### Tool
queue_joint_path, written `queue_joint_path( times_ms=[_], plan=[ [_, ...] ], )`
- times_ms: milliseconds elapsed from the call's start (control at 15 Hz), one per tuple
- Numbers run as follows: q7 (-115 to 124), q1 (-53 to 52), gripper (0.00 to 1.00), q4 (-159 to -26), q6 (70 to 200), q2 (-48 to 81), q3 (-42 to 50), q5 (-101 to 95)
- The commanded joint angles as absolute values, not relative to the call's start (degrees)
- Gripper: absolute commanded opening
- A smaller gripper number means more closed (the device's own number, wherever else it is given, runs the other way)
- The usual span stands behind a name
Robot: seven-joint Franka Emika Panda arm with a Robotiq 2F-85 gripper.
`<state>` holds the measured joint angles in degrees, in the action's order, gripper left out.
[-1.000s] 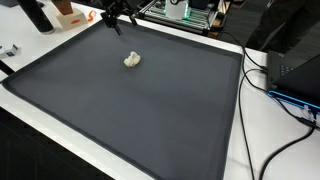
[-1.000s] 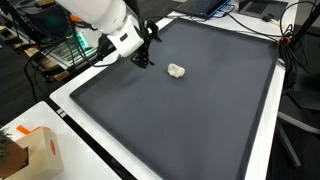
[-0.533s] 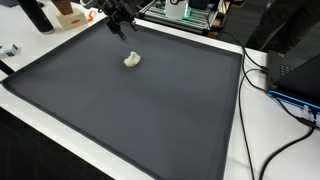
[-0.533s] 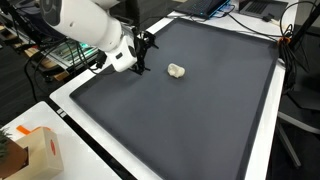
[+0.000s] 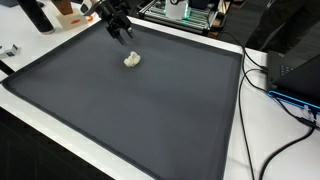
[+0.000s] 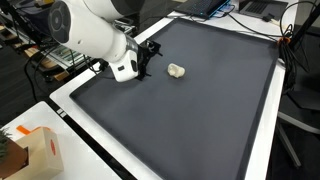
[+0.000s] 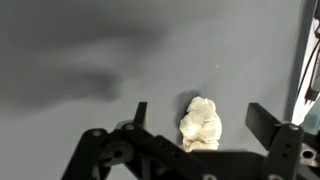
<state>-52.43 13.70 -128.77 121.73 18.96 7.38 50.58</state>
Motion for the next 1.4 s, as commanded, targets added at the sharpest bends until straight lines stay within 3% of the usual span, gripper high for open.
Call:
queue_joint_path(
  times_ms=[0, 1333],
  plan=[
    [-46.87, 14.31, 1.0, -125.63, 120.73, 21.83, 7.34, 51.8],
    [3.82, 9.13, 1.0, -110.6, 117.51, 30.09, 6.98, 38.46]
  ],
)
